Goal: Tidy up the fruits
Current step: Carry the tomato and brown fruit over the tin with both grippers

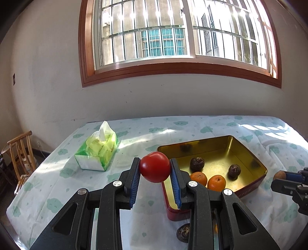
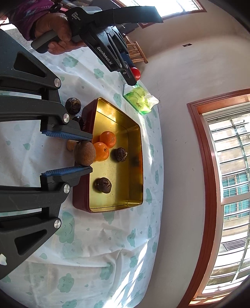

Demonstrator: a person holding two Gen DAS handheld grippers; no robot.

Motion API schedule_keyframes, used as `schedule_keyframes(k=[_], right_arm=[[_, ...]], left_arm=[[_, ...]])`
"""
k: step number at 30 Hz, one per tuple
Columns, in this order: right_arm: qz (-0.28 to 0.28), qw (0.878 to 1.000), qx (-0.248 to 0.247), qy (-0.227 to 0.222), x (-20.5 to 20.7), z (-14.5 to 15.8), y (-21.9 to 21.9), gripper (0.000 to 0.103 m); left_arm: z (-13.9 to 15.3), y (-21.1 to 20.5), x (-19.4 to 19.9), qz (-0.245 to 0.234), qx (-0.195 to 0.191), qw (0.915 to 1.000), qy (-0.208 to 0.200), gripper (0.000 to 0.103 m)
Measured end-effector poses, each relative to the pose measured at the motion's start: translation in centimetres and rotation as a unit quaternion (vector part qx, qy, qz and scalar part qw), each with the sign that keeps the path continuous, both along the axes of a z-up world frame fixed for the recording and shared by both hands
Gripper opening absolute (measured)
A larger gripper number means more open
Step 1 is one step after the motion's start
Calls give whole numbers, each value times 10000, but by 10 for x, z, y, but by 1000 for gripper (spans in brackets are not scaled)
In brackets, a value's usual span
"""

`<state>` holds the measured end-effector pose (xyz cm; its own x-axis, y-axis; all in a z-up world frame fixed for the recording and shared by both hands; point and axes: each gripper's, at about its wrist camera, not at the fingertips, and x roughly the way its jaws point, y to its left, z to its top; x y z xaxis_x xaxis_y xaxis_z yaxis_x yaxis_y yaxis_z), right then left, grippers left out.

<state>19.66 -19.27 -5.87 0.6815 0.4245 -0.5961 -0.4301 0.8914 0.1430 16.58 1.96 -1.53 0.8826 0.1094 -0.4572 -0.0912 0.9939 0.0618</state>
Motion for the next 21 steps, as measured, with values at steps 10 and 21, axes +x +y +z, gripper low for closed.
schedule_keyframes(k=[10,21], right_arm=[[41,10000,36,69,18,-2,8,23],[23,9998,148,149,39,-8,13,24]], left_arm=[[-1,-5,21,-140,15,9998,110,31],[-11,-6,45,-190,-57,9991,367,31]])
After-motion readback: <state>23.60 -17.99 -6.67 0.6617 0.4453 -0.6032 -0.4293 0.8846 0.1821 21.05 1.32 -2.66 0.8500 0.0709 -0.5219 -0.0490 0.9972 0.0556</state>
